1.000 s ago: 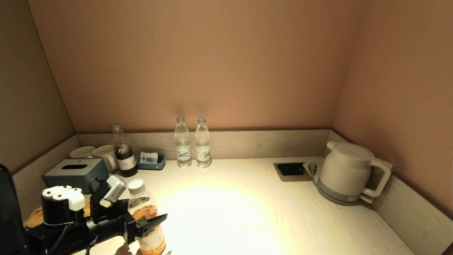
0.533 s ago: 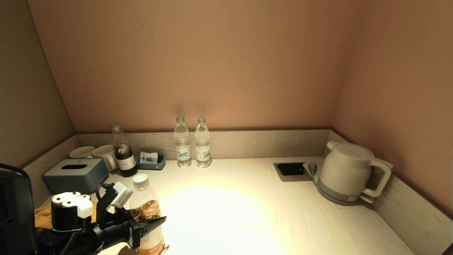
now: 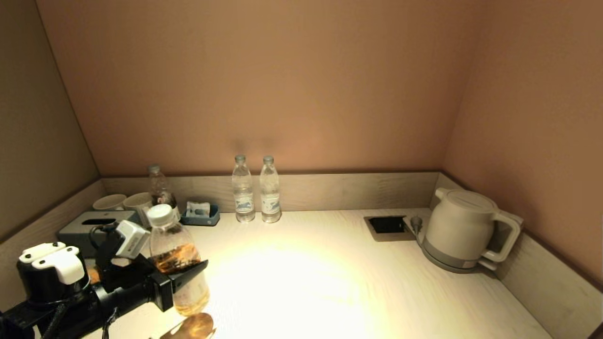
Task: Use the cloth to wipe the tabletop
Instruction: Pick up the bottle, then place the bottle at the back of the table
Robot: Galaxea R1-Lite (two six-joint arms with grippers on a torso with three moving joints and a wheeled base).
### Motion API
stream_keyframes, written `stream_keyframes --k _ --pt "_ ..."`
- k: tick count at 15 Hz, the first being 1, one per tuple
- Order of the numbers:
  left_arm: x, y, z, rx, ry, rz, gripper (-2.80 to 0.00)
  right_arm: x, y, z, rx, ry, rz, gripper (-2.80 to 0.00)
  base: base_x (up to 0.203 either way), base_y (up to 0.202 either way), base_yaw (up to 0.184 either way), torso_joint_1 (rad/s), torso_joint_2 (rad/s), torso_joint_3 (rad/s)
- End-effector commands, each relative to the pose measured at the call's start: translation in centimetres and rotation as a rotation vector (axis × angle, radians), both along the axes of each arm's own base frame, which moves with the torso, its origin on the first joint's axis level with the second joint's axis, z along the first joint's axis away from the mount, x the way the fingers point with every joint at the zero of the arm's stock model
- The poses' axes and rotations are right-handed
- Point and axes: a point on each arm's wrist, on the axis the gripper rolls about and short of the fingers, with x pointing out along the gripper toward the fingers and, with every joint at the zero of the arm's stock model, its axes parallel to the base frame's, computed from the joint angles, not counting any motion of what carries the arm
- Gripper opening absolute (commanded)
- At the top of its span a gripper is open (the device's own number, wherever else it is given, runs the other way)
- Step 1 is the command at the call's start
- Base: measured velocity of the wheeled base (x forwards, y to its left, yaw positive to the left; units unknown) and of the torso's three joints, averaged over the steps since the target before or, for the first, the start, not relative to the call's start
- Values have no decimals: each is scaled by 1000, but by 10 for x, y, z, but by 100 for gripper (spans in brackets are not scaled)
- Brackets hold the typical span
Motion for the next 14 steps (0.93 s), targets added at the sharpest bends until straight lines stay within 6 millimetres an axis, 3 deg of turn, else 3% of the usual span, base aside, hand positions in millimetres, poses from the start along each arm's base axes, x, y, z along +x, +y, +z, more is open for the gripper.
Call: stream_keyframes --k 1,3,5,8,11,14 --pt "2 1 20 -31 -111 34 -280 0 0 0 0 -1 0 -280 0 0 0 0 0 0" --pt "30 -1 29 -30 -164 198 -280 0 0 0 0 -1 0 -280 0 0 0 0 0 0" --pt "74 -4 51 -54 -254 361 -280 0 0 0 0 -1 0 -280 0 0 0 0 0 0" --pt "122 -5 60 -38 -256 533 -280 0 0 0 0 -1 0 -280 0 0 0 0 0 0" --pt "159 -5 46 5 -201 614 -280 0 0 0 0 -1 0 -280 0 0 0 0 0 0" --pt "173 -5 36 19 -180 622 -280 0 0 0 0 -1 0 -280 0 0 0 0 0 0"
